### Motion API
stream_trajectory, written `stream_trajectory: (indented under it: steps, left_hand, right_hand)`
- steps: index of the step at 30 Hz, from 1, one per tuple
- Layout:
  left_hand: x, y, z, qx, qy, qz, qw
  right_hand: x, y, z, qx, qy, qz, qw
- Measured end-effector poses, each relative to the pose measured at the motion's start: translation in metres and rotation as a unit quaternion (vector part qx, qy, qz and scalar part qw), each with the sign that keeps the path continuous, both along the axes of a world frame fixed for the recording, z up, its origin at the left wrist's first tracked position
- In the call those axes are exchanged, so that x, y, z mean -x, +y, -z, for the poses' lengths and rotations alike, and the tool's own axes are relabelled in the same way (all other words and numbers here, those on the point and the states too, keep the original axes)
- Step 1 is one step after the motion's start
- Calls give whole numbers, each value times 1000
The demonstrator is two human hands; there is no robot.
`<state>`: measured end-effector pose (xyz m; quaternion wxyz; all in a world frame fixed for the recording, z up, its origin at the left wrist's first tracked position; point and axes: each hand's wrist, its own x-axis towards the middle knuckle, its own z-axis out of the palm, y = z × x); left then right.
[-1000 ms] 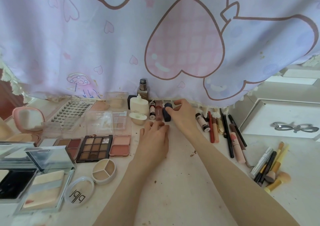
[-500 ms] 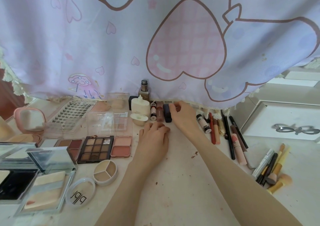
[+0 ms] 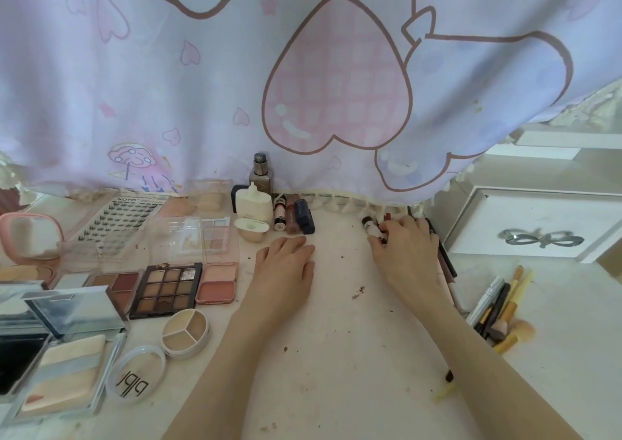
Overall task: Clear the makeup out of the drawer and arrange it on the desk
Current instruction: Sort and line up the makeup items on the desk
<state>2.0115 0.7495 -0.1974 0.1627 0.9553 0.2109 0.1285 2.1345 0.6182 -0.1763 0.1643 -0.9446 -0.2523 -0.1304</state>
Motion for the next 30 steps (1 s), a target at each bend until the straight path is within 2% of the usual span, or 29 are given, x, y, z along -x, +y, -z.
stream_trajectory:
  steps: [3,6,10,12,13,17,20,23,25,26,29,30]
  left_hand:
    - [3,0,0,-17,39,25,999]
    - [5,0,-1,-21,45,34,998]
    - [6,1,1,-7,9,37,999]
    - [5,2,1,21,-54,30,998]
    - [5,1,0,50,-91,24,994]
    - [4,-7,-6,165,-194,29,967]
    - [4,-10,-9,172,-251,53,951]
    - [8,-14,-11,188,-276,80,939]
    - [9,-16,-12,182,-280,86,939]
    - [9,-17,-12,181,-280,76,940]
    - [10,-16,-13,172,-285,46,942]
    - [10,-16,-13,166,-274,37,947]
  right_hand:
    - [0,-1,4,76,1,23,997]
    - [1,6,9,71,-10,24,997]
    - [4,8,12,-6,-7,-15,1000]
    - [7,5,6,-99,44,-58,992]
    - [9,4,1,-159,98,-82,979]
    - [21,0,-10,-333,354,-157,860]
    - [27,0,-12,-417,501,-179,737]
    - [33,2,-17,-480,585,-165,633]
    - [34,2,-19,-503,611,-145,594]
    - [34,1,-19,-494,609,-138,605]
    - [41,1,-20,-372,554,-126,734]
    - [44,2,-20,-341,551,-123,752]
